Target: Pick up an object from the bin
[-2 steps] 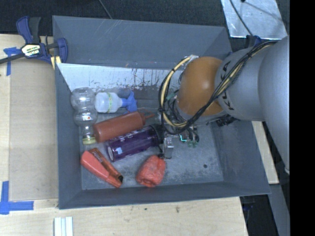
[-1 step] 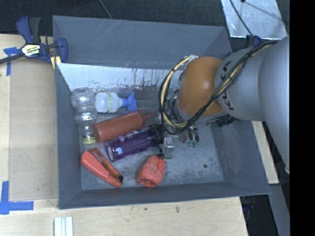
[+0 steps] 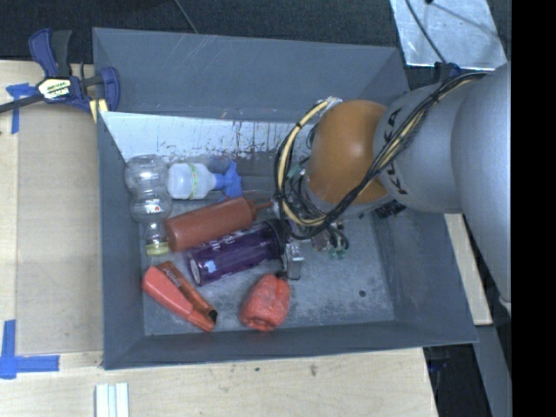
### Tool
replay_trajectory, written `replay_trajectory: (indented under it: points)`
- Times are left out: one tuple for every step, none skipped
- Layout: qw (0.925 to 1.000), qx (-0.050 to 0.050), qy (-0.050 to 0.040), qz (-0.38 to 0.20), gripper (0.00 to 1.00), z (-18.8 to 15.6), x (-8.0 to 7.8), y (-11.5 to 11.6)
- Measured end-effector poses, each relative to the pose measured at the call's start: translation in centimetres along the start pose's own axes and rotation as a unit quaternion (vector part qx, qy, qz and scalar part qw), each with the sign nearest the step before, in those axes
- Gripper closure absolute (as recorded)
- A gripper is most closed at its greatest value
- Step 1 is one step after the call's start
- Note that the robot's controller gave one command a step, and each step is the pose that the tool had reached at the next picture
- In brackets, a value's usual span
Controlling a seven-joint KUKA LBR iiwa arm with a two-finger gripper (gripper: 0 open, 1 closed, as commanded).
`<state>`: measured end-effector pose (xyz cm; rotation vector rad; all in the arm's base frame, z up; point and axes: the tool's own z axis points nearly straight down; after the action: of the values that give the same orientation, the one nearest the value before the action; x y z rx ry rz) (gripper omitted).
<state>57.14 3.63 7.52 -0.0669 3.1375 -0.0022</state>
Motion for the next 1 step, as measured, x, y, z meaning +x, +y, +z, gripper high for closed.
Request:
replay_trajectory:
  points:
    - [0.9986,0.000,-0.0011,-0.053,0.00,0.38,-0.27,1.12]
